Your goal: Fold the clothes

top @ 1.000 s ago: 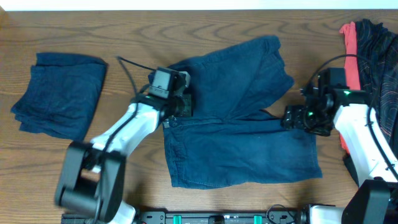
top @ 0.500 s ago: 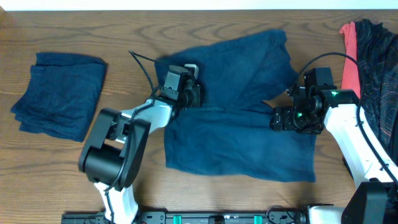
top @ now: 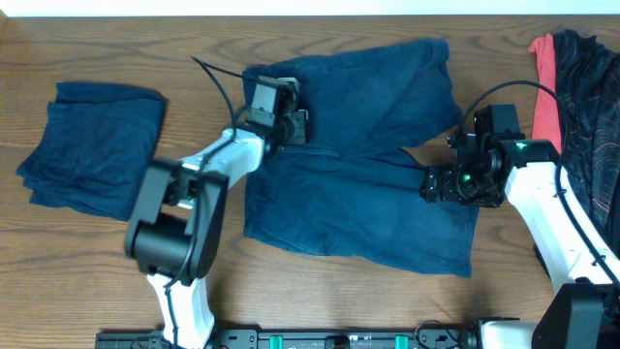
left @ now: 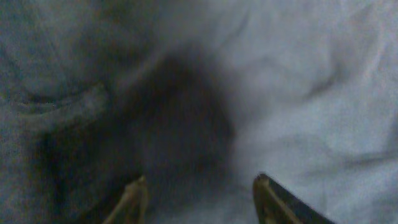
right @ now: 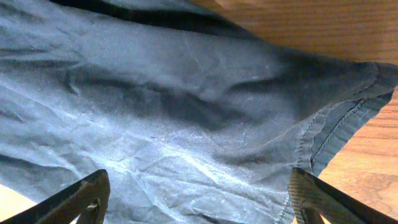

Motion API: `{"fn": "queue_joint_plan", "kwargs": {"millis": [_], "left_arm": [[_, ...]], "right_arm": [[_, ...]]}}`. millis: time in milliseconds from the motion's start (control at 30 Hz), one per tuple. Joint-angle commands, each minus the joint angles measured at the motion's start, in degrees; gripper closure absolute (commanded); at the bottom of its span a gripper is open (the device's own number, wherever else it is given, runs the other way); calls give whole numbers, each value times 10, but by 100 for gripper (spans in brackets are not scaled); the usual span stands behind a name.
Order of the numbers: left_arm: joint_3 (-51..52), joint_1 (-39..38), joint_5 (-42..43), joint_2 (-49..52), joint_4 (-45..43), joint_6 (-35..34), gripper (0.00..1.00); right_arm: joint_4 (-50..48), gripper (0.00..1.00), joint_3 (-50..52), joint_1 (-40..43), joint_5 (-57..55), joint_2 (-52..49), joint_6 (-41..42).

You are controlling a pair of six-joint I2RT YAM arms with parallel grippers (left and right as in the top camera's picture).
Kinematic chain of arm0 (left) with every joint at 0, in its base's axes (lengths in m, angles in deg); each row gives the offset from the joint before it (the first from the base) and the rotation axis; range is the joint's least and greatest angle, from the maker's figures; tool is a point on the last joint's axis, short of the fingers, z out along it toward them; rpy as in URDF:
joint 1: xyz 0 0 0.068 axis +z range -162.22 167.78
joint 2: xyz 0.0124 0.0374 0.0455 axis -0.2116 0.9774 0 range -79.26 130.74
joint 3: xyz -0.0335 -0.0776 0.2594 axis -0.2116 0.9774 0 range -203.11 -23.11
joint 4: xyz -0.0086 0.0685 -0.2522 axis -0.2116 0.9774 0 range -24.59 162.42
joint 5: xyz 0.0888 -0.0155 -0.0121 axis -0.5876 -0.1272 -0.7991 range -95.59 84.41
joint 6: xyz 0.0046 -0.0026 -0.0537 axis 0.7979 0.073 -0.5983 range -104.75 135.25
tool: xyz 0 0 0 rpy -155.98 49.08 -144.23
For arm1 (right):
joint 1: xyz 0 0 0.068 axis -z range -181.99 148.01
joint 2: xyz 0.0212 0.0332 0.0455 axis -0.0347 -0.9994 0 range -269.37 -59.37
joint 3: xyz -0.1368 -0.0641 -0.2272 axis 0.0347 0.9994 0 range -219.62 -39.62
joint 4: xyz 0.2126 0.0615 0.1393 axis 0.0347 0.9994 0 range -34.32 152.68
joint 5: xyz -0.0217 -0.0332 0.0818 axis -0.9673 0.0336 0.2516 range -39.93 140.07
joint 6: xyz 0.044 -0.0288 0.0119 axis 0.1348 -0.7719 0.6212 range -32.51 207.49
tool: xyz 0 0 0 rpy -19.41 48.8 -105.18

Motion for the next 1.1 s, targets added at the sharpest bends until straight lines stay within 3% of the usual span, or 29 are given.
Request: {"fn": "queue_joint_plan", "kwargs": {"millis": [0, 200, 467, 600, 700, 867, 1067], "left_arm": [[-17, 7, 6, -84, 84, 3, 30], [-17, 24, -7, -220, 337, 2, 11], [7, 49, -51, -294, 580, -101, 11], [66, 50, -50, -336, 581, -127, 16], [125, 50, -50, -381, 553, -178, 28], [241, 49, -50, -449, 471, -295, 34], [358, 47, 33, -459, 312, -323, 41]], "right_arm": [[-2, 7, 4, -4, -16, 1, 6], [-10, 4, 4, -4, -61, 1, 40], [14, 5, 4, -5, -124, 41, 132], [22, 5, 17, -5, -137, 90, 162], [18, 4, 38, -5, -137, 125, 167], [16, 5, 74, -5, -132, 154, 167], [20, 6, 93, -12, -93, 154, 171]]}}
